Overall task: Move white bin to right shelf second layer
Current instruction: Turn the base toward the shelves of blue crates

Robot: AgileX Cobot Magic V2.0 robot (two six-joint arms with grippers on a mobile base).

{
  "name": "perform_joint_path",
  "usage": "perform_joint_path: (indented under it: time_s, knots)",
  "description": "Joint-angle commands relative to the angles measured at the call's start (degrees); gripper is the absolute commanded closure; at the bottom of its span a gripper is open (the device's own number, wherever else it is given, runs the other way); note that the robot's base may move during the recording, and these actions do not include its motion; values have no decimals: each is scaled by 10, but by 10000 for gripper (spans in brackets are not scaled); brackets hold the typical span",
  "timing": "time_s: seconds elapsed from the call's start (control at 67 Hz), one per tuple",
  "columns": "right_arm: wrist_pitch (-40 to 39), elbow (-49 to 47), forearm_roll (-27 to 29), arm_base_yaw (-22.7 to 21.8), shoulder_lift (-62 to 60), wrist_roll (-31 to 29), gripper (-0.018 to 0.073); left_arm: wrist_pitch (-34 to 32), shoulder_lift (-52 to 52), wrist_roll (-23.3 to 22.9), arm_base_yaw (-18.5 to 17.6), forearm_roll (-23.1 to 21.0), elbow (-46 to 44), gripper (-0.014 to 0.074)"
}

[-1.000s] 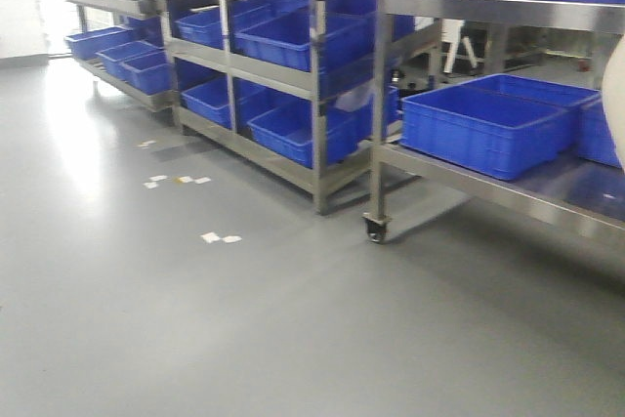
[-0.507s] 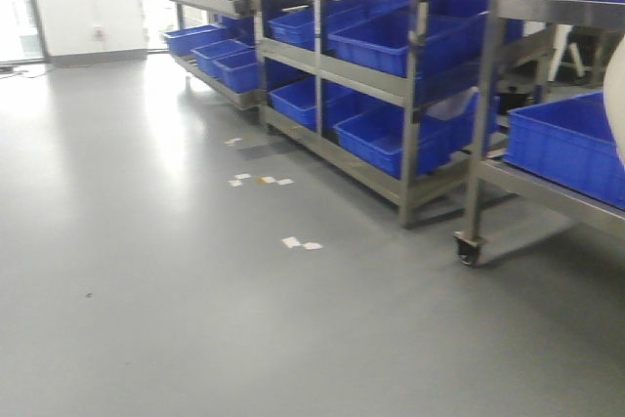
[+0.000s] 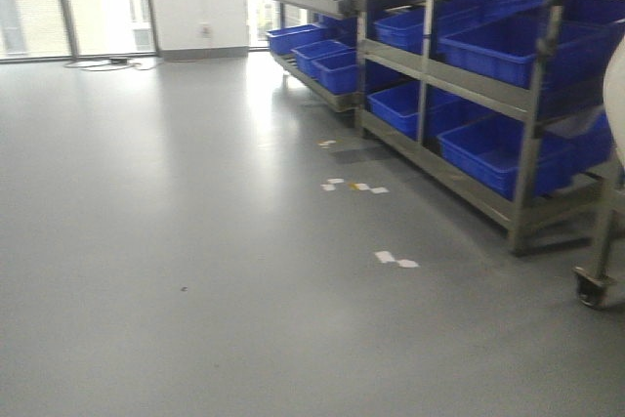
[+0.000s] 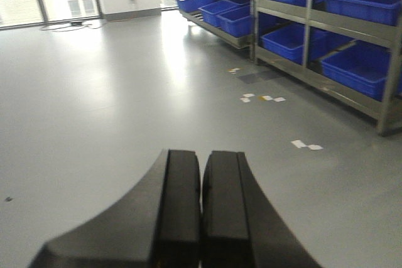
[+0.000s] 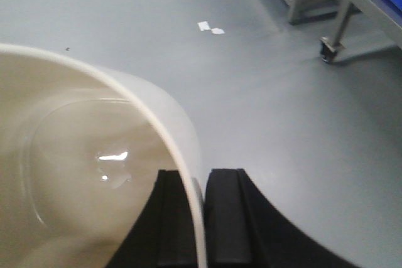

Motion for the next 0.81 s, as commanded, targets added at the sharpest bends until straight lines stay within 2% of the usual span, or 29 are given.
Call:
perform_joint_path:
  time_s: [0.0,0.791]
  knots:
    - [-51,-17,4,-2,1,1,510,-50,-8,-3,-4,0,21,512]
    - [-51,-17,4,-2,1,1,510,-50,-8,-3,-6,0,21,512]
